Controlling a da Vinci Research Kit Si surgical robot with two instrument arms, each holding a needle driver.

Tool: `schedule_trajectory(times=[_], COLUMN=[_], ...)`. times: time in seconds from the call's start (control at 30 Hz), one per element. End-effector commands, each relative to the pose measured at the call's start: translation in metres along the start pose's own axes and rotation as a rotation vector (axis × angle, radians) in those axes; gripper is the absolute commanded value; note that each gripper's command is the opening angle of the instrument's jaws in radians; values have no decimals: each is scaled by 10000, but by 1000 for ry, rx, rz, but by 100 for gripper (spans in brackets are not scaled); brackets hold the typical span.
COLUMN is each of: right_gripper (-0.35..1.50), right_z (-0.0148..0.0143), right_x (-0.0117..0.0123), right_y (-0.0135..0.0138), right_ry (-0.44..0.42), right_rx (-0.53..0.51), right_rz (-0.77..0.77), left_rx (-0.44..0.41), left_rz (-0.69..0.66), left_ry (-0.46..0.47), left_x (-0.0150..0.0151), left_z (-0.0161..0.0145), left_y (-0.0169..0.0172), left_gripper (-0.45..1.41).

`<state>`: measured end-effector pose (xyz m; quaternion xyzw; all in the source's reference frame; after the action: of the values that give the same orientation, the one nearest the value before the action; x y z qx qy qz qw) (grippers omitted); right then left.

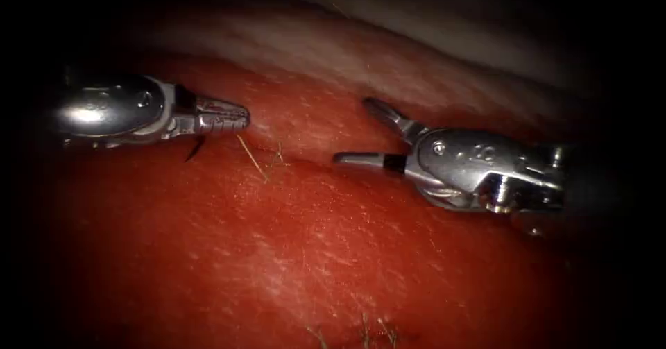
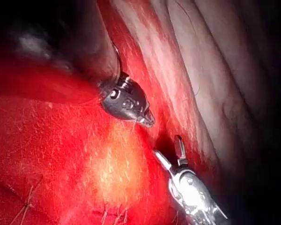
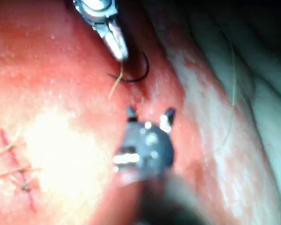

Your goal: Wound Closure

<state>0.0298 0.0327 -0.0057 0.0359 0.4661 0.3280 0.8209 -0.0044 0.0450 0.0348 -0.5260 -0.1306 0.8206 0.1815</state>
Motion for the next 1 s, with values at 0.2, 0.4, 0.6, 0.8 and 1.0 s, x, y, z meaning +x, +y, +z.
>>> schedule_trajectory(times=[0.2,0.4,0.6,0.8,1.0], right_gripper=[141,145,146,146,146], right_z=[45,64,88,114,130], right_x=[4,1,-4,-8,-14], right_y=[-29,-40,-38,-45,-45], right_ry=[0,7,7,3,3], right_rx=[43,39,5,-11,-23], right_rz=[-20,-33,-36,-51,-64], left_rx=[0,19,30,28,24], left_rz=[-8,-26,-22,-20,-22], left_ry=[0,8,9,10,11], left_x=[5,23,29,34,36], left_z=[3,-7,-4,-4,-3], left_y=[2,-1,6,10,13], left_gripper=[-35,-35,-35,-35,-35])
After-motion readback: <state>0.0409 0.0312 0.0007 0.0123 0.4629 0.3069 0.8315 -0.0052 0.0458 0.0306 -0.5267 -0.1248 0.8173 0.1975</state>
